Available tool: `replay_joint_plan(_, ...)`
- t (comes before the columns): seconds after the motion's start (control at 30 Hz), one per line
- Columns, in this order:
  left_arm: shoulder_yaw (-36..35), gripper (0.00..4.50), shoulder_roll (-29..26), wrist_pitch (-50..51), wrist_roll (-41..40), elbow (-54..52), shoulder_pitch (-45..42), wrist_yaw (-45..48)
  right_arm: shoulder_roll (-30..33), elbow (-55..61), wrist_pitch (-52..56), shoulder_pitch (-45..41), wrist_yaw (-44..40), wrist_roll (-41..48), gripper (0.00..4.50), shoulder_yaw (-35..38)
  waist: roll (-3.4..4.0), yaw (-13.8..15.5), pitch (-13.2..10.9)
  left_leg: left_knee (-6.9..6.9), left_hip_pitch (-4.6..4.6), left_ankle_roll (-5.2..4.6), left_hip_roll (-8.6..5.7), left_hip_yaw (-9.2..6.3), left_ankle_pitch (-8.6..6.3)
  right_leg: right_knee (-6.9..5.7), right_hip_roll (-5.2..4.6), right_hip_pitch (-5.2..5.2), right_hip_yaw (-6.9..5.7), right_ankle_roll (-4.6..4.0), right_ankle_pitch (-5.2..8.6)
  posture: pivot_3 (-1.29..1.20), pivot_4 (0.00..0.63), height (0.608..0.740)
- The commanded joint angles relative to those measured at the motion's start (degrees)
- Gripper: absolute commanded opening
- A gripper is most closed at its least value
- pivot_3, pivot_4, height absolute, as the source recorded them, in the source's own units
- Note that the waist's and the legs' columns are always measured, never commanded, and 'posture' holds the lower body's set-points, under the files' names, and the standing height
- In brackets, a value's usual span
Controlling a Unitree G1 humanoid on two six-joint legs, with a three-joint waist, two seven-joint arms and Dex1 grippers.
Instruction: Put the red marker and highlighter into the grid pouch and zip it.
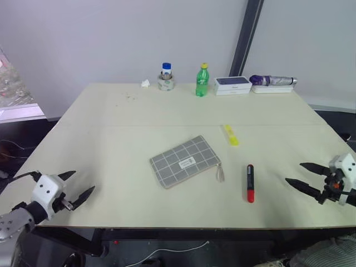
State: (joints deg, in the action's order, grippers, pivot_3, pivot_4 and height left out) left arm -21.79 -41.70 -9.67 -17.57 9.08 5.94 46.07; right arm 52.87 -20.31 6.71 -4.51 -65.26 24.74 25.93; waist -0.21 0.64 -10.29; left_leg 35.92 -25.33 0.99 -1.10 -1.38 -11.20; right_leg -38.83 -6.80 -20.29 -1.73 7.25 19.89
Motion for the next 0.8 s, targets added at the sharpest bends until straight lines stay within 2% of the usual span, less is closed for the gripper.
replay_joint_plan(0.03, -1.32, 4.42, -0.09, -1.88, -0.18, -0.16, -0.5, -0.08, 1.48, 0.28, -1.18, -0.92, 0.38, -0.11, 4.45, 1.55, 0.0, -0.02, 0.0, 0.0, 0.0, 0.0, 0.0, 0.0, 0.0, 0.0, 0.0, 0.0, 0.0, 0.0, 0.0, 0.0, 0.15, 0.74)
replay_joint_plan(0.23, -0.84, 4.42, -0.7, -1.67, 1.65, -1.35, -1.53, -1.91, 0.5, 2.16, 0.05, -2.25, 1.4, -0.34, 4.45, 0.26, 0.0, -0.02, 0.0, 0.0, 0.0, 0.0, -0.01, 0.0, 0.0, 0.02, -0.01, 0.0, 0.0, 0.0, 0.0, 0.0, 0.15, 0.74)
replay_joint_plan(0.43, 1.44, 4.42, -1.31, -1.85, 2.4, -5.16, -3.88, -0.49, -3.08, 4.63, 0.84, -7.94, 4.9, -1.18, 4.45, -4.21, 0.0, -0.16, 0.0, -0.01, 0.0, 0.0, 0.02, 0.0, 0.0, 0.01, 0.02, -0.01, 0.0, 0.0, 0.0, 0.0, 0.15, 0.74)
replay_joint_plan(0.53, 4.81, 4.42, -1.32, -3.43, 5.85, -5.87, -6.8, -0.71, -6.14, 4.98, 0.59, -12.23, 7.83, -2.44, 4.45, -7.41, 0.01, -0.16, 0.01, -0.01, 0.0, 0.01, 0.0, 0.0, 0.0, 0.01, 0.02, -0.01, 0.0, 0.0, 0.0, 0.0, 0.15, 0.74)
replay_joint_plan(0.63, 8.42, 4.5, -0.98, -7.13, 9.7, -6.07, -9.88, -1.18, -9.46, 5.35, -0.34, -15.9, 9.83, -3.46, 3.68, -10.12, 0.01, 0.01, 0.0, 0.01, -0.01, 0.01, -0.03, 0.01, 0.01, 0.01, 0.02, 0.0, -0.01, 0.01, -0.01, 0.0, 0.15, 0.74)
replay_joint_plan(0.73, 13.61, 4.5, -0.37, -13.64, 16.18, -4.49, -14.75, -2.86, -12.99, 2.58, -3.12, -21.01, 13.47, -8.11, 2.03, -14.82, 0.01, -0.01, 0.0, 0.0, -0.03, 0.01, -0.06, 0.01, 0.01, 0.02, 0.02, -0.02, -0.01, 0.02, -0.01, 0.0, 0.15, 0.74)
replay_joint_plan(0.8, 15.73, 4.5, 0.41, -15.29, 17.44, -3.51, -16.72, -3.14, -14.56, 1.32, -4.95, -22.97, 14.66, -10.95, 1.01, -17.57, 0.01, -0.11, 0.0, -0.01, -0.02, 0.03, -0.08, 0.01, 0.02, 0.01, 0.05, -0.02, -0.02, 0.03, -0.02, 0.0, 0.15, 0.74)
